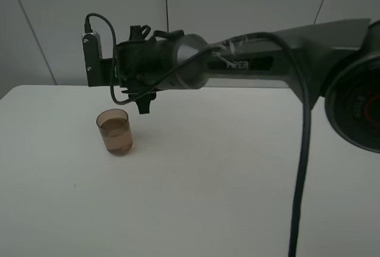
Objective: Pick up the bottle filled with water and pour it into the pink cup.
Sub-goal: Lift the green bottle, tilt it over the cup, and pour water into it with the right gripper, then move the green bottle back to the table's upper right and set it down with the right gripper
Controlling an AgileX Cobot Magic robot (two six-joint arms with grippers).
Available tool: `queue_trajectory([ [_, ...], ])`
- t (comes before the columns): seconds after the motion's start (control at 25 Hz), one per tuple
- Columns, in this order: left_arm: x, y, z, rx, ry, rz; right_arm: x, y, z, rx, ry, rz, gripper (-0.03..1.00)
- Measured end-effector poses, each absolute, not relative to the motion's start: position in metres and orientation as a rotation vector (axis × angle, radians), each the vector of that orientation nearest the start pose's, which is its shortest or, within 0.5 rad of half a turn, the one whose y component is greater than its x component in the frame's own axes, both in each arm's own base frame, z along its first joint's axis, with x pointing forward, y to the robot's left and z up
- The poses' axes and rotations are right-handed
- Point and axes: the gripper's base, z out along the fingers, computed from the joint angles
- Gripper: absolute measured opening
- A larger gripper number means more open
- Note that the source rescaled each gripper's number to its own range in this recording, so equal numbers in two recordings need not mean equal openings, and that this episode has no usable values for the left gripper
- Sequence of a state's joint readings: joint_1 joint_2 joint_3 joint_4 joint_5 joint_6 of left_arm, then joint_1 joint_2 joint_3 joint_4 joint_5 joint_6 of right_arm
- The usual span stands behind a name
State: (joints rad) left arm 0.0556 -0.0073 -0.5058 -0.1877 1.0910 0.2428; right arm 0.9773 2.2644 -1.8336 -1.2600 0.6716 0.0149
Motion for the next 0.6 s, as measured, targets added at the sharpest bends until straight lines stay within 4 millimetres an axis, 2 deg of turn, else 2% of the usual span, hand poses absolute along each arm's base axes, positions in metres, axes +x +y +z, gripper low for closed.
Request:
queue_trajectory([
  [0.24,-0.008,-0.016,0.278,0.205,2.037,-0.039,0.337,0.37,0.262,-1.447,1.534,-0.617,0.0],
  [0.48,-0.008,-0.016,0.278,0.205,2.037,-0.039,0.352,0.325,0.296,-1.224,1.807,-0.452,0.0],
  [0.52,-0.008,-0.016,0.278,0.205,2.037,-0.039,0.352,0.325,0.296,-1.224,1.807,-0.452,0.0],
  [0.6,-0.008,-0.016,0.278,0.205,2.037,-0.039,0.361,0.303,0.305,-1.137,1.902,-0.412,0.0],
])
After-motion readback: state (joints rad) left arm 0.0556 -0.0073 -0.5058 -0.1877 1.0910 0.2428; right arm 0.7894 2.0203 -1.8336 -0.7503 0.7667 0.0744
